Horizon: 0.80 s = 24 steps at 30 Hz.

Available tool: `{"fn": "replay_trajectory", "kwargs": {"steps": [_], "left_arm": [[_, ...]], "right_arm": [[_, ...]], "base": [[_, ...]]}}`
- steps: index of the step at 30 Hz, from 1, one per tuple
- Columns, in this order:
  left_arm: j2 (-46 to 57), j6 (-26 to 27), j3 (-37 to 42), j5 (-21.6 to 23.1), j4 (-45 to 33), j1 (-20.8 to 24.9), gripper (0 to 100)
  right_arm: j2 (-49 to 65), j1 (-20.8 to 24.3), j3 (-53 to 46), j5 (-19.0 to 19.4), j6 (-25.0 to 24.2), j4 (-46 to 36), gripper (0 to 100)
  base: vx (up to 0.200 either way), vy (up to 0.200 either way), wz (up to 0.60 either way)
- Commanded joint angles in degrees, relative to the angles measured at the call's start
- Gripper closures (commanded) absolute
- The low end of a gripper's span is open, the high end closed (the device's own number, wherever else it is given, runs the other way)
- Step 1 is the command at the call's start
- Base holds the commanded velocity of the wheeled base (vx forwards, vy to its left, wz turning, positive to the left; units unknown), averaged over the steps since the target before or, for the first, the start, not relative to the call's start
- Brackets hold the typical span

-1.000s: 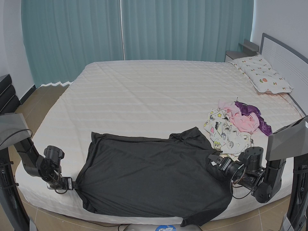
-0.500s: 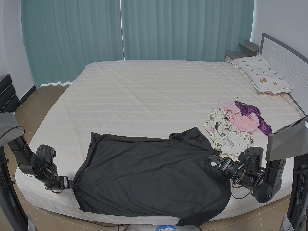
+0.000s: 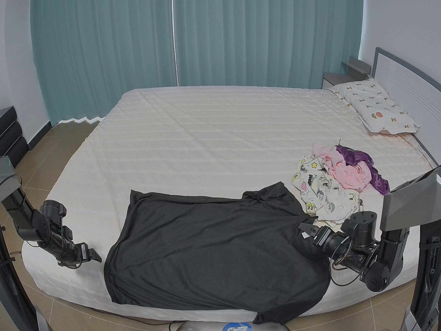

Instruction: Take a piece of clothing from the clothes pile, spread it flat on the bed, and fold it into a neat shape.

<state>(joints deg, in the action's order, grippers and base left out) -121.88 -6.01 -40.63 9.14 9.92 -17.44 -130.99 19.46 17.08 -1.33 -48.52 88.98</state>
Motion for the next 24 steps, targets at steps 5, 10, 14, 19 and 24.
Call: {"fn": "replay_trajectory", "kwargs": {"steps": [5,10,14,19,24], "left_arm": [[0.07,5.31,-4.98,6.94,-11.42,-1.45,0],[0.07,-5.77,-11.58,11.16,-12.12,0.83,0],[-0.81,-16.58,-17.99,11.69,-11.86,5.4,0],[-5.56,-25.89,-28.89,10.46,-11.86,11.2,0],[-14.09,-32.4,-42.95,5.18,-11.86,15.25,0]], "right_arm": [[-0.23,0.06,-0.03,0.01,0.0,0.85,0],[-0.94,0.14,-0.03,0.01,0.09,0.85,0],[-0.94,0.23,-0.03,-0.08,0.09,0.85,0],[-1.02,0.23,-0.2,-0.08,0.09,0.85,0],[-1.02,0.23,-0.82,-0.08,0.0,0.85,0]], "base": [[0.0,0.0,0.0],[0.0,0.0,0.0],[0.0,0.0,0.0],[0.0,0.0,0.0],[0.0,0.0,0.0]]}}
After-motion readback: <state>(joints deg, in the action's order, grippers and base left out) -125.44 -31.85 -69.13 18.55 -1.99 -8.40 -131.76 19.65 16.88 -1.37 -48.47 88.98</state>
